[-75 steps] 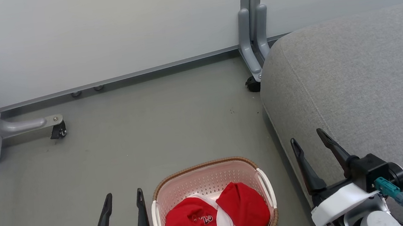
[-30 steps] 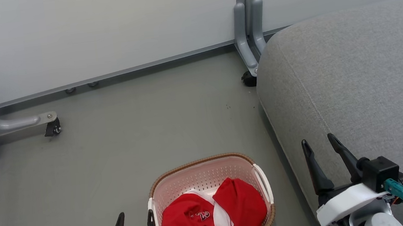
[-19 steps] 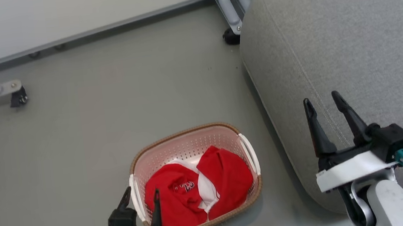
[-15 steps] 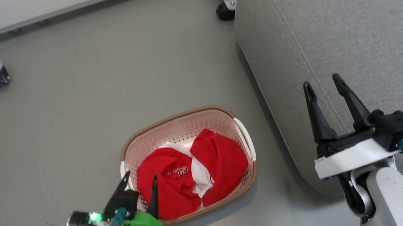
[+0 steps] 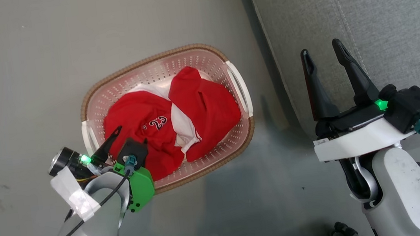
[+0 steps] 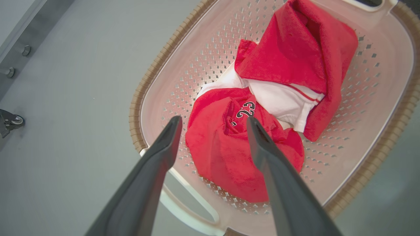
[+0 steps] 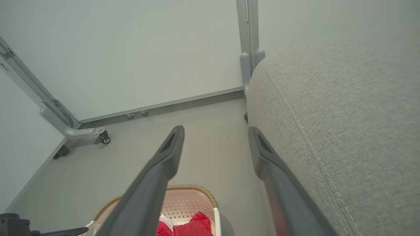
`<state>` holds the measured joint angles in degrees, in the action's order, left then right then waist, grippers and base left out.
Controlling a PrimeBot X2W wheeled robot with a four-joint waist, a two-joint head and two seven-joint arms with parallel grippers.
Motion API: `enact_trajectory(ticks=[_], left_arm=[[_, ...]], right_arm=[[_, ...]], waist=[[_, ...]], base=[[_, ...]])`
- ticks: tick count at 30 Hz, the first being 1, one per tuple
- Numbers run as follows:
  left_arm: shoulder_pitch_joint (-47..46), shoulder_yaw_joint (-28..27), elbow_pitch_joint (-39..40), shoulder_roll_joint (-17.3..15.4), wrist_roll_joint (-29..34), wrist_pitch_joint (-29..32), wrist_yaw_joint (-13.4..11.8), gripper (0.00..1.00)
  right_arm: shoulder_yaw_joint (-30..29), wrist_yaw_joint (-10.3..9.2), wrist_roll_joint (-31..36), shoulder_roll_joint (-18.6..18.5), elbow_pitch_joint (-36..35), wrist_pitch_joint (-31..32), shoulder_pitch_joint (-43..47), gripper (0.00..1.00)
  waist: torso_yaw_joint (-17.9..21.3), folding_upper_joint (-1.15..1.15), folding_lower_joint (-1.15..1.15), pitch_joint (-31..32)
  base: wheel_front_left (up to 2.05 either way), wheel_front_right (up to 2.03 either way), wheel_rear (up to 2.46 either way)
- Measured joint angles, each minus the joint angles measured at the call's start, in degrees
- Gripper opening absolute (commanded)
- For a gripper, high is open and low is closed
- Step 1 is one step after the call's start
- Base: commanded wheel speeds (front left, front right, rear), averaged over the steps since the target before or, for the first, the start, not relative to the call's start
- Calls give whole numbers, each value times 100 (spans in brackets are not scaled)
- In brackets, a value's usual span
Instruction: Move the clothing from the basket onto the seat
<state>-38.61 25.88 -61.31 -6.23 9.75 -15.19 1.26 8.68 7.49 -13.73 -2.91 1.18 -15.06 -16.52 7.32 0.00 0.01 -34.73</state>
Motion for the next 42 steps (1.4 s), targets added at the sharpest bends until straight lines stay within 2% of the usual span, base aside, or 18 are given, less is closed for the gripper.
enact_trajectory(ticks=[9, 23, 28, 35, 42], left_arm=[[-917, 639, -937, -133, 615, 302, -75, 100], [-1603, 988, -1200, -566, 865, 1329, -41, 100], [-1765, 935, -1223, -604, 735, 1726, 136, 100], [-1940, 1012, -1251, -768, 709, 2631, 398, 100], [-2098, 1305, -1255, -772, 706, 3423, 584, 100]], right_arm=[[252, 0, -401, 0, -19, 0, -175, 100], [579, 0, -953, -2, 14, 0, -237, 100], [732, 0, -1054, 1, 10, 0, -253, 100], [907, 0, -1202, 0, -13, 0, -266, 100], [1109, 0, -1344, 1, -81, 0, -304, 100]], waist=[[245, 0, 0, -867], [887, 0, 0, -1375], [1034, 0, 0, -1512], [1207, 0, 0, -1681], [1369, 0, -1, -1854]], base=[[0, 0, 0], [0, 0, 0], [0, 0, 0], [0, 0, 0], [0, 0, 0]])
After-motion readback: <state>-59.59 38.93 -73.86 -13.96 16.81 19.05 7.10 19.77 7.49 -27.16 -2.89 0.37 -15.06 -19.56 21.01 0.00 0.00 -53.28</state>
